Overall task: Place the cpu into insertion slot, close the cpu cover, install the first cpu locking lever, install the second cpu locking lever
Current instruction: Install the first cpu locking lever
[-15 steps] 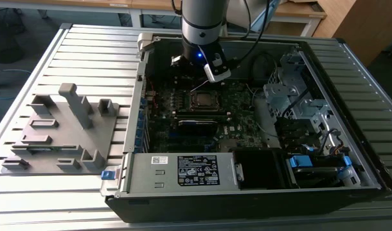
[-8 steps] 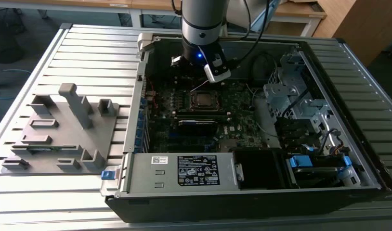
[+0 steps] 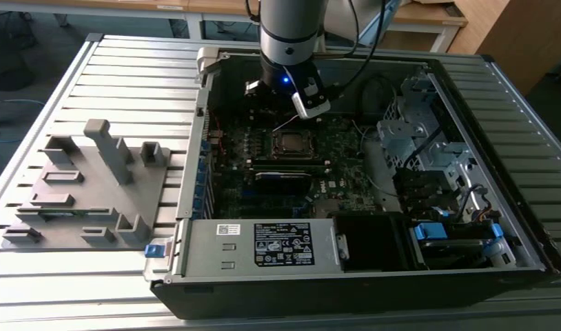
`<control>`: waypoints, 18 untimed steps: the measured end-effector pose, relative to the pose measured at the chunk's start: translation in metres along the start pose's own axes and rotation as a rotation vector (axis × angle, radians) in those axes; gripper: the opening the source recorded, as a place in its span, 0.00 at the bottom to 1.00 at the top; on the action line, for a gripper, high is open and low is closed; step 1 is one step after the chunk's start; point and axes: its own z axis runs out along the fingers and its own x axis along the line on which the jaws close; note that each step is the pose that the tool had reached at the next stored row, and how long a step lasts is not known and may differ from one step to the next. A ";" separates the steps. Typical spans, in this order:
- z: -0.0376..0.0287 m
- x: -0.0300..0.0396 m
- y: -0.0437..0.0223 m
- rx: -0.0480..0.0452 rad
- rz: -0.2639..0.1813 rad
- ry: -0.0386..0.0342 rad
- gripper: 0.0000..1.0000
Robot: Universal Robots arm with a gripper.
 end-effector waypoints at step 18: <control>0.0043 0.0002 -0.0009 -0.0381 -0.012 -0.0627 0.10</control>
